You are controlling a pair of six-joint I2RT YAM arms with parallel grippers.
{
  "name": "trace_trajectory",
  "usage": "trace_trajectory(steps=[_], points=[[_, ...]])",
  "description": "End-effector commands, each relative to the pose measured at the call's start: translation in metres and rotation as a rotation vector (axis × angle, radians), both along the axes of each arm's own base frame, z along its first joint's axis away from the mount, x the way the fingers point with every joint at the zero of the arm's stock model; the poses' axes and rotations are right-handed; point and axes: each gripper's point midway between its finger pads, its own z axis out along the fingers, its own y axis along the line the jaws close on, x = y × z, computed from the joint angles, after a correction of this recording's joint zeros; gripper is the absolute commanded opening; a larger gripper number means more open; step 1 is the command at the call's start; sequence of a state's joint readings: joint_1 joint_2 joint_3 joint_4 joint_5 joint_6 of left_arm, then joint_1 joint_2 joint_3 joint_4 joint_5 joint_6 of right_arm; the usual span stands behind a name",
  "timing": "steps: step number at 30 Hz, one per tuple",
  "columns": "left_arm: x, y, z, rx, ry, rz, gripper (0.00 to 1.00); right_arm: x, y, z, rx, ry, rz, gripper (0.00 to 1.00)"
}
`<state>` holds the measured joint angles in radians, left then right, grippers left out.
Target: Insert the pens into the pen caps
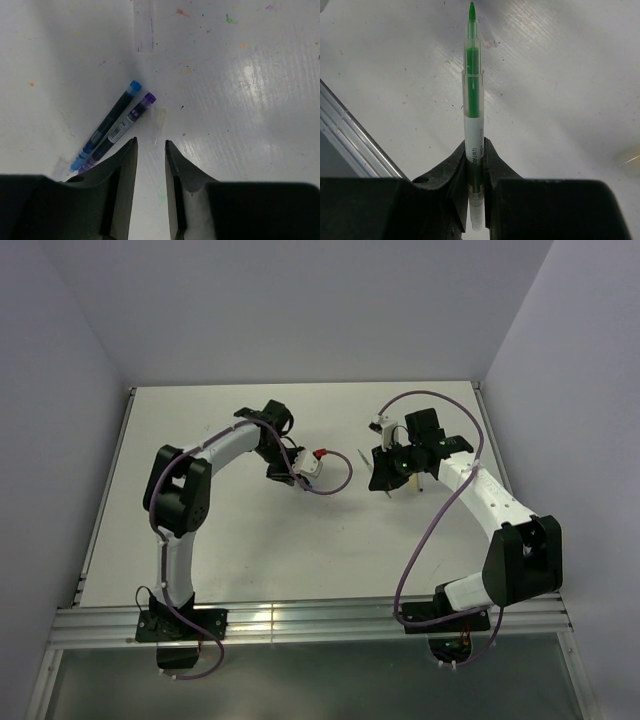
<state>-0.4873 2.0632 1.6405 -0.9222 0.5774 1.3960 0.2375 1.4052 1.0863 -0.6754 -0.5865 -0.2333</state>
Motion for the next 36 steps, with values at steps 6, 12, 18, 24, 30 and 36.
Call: trace_trajectory(steps=[6, 12, 18, 24, 30, 36], points=[[0.006, -0.007, -0.002, -0.008, -0.008, -0.029, 0.35, 0.004, -0.002, 0.007, -0.010, -0.022, -0.005, 0.00], [0.009, -0.007, -0.012, -0.002, 0.009, -0.019, 0.35, 0.004, -0.003, 0.006, -0.013, -0.022, -0.006, 0.00], [0.008, -0.010, -0.019, 0.004, 0.029, -0.023, 0.34, 0.003, -0.003, 0.005, -0.014, -0.018, -0.005, 0.00], [0.002, -0.011, -0.027, 0.032, 0.062, -0.042, 0.32, 0.004, -0.005, 0.007, -0.017, -0.023, -0.012, 0.00], [-0.007, -0.006, -0.040, 0.085, 0.086, -0.064, 0.30, 0.003, -0.006, 0.009, -0.017, -0.028, -0.016, 0.00], [-0.029, 0.009, -0.049, 0.173, 0.119, -0.097, 0.26, 0.003, -0.006, 0.012, -0.013, -0.036, -0.013, 0.00]])
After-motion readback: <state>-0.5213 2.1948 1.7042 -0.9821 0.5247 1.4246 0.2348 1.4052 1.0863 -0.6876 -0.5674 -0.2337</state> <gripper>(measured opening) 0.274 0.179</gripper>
